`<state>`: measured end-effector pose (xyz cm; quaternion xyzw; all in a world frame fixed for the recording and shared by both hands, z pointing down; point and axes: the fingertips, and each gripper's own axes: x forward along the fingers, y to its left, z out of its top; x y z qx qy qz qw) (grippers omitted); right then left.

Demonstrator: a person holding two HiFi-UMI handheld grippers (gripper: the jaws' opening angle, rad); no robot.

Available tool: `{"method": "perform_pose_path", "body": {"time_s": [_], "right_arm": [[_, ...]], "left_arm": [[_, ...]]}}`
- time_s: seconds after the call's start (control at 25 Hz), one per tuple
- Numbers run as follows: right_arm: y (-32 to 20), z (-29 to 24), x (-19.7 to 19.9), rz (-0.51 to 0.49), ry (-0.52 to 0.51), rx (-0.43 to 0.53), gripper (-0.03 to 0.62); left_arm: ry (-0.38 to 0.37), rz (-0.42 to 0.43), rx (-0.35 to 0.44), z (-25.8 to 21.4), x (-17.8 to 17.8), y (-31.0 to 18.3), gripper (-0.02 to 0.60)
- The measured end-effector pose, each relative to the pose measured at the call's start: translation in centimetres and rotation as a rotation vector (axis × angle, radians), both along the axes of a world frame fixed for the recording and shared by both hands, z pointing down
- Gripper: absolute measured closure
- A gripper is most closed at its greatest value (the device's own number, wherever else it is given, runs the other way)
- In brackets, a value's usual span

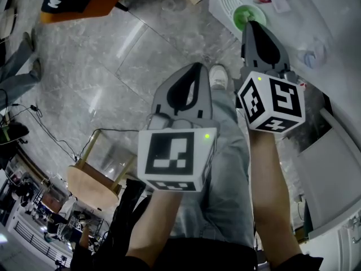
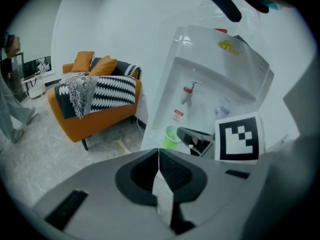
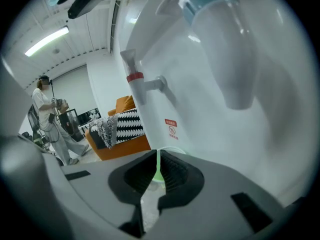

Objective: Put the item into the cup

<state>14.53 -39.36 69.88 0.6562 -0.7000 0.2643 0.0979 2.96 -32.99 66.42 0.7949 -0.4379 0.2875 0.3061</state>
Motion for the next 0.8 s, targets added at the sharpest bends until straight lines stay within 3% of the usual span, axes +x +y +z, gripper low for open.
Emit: {"method": "perform_pose_path", "body": {"time_s": [0.32, 0.6, 0.8], "right_arm": [[1.0, -2.9, -2.0, -0.079, 0.026, 0.041, 0.583], [3.2, -6.5, -4.7, -0.132, 0.049, 0.064, 0.585], [5.2, -11.1, -8.7, -0.231, 0.075, 0.095, 0.585]], "left_arm": [[0.027, -0.025, 0.046, -1.9, -0.3, 0.2, 0.568], [0.036, -0.073, 0.096, -5.3, -3.2, 2.3, 0.568], [0.015, -0.038, 0.137, -8.9, -5.6, 4.9, 0.568]]}}
